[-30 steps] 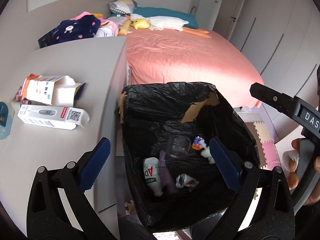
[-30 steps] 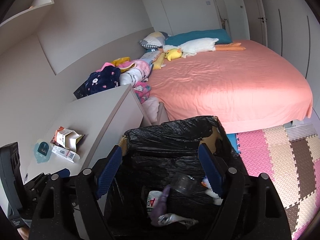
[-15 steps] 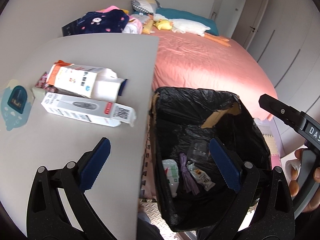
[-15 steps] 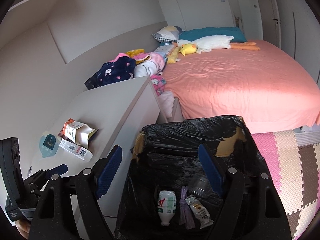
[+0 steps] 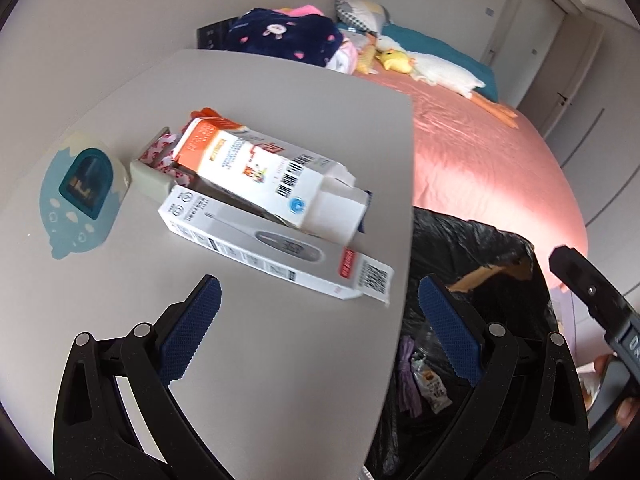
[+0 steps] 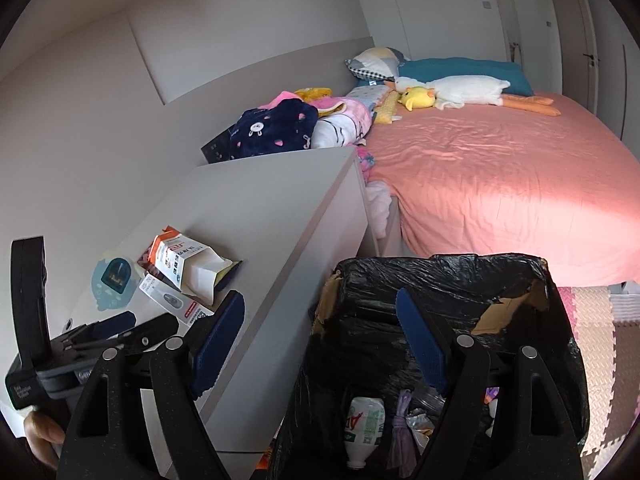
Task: Collect trash
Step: 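Move both grippers back to the desk toward the white boxes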
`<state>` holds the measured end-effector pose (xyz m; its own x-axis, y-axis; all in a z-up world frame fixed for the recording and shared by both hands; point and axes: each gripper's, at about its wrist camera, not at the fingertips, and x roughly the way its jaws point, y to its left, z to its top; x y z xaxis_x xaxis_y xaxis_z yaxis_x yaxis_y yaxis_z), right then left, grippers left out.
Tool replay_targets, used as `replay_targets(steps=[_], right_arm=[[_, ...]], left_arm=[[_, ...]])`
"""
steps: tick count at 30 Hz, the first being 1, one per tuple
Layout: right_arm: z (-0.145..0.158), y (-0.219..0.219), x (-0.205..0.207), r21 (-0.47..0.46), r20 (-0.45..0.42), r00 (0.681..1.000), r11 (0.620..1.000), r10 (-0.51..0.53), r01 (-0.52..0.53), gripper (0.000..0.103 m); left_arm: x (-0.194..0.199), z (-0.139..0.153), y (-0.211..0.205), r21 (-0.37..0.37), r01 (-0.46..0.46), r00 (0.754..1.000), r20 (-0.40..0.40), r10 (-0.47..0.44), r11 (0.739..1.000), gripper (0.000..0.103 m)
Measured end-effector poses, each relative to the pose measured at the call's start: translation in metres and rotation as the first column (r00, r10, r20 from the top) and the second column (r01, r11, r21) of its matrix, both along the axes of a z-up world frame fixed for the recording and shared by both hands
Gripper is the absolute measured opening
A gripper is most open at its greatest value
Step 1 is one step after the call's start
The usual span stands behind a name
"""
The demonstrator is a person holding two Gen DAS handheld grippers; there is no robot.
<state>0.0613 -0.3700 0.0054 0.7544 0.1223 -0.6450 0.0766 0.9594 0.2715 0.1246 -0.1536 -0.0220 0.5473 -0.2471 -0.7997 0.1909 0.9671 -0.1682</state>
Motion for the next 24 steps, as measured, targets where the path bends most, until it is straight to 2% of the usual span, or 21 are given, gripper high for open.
replay_targets(steps=[5,9,13,19,22,24], right_arm=[[-0.004,0.003,0.011,0.004,-0.007,1.000,1.000,0.012,-0.012,0.079],[-0.007,0.005,0.018,0.006,-0.012,1.000,1.000,0.019,-0.019,0.079],[-0.010,0.007,0.024,0.007,-0.016,1.000,1.000,0.022,-0.022,0.079],[-0.011,0.017,0.030,-0.004,-0.020,0.999,0.999,0.039,-0.039,0.079],[-0.011,0.025,0.032,-0.012,-0.023,0.998,0.999,0.051,-0.051,0.079],[-0.011,0.029,0.033,-0.016,-0.025,0.998,0.998,0.058,-0.058,0.079]], left_arm=[[0.016,-0.008,0.000,0.025,-0.026,1.000,-0.013,0.026,0.999,0.096],[0.029,-0.013,-0.001,0.007,-0.047,0.998,-0.039,0.047,0.999,0.096],[0.040,-0.021,0.000,0.035,-0.068,0.996,-0.055,0.070,0.997,0.096],[0.048,-0.032,0.014,0.004,-0.103,0.989,-0.109,0.103,0.995,0.096],[0.046,-0.034,0.021,0.029,-0.119,0.987,-0.103,0.121,0.992,0.090],[0.044,-0.032,0.025,0.035,-0.110,0.989,-0.100,0.113,0.993,0.083]])
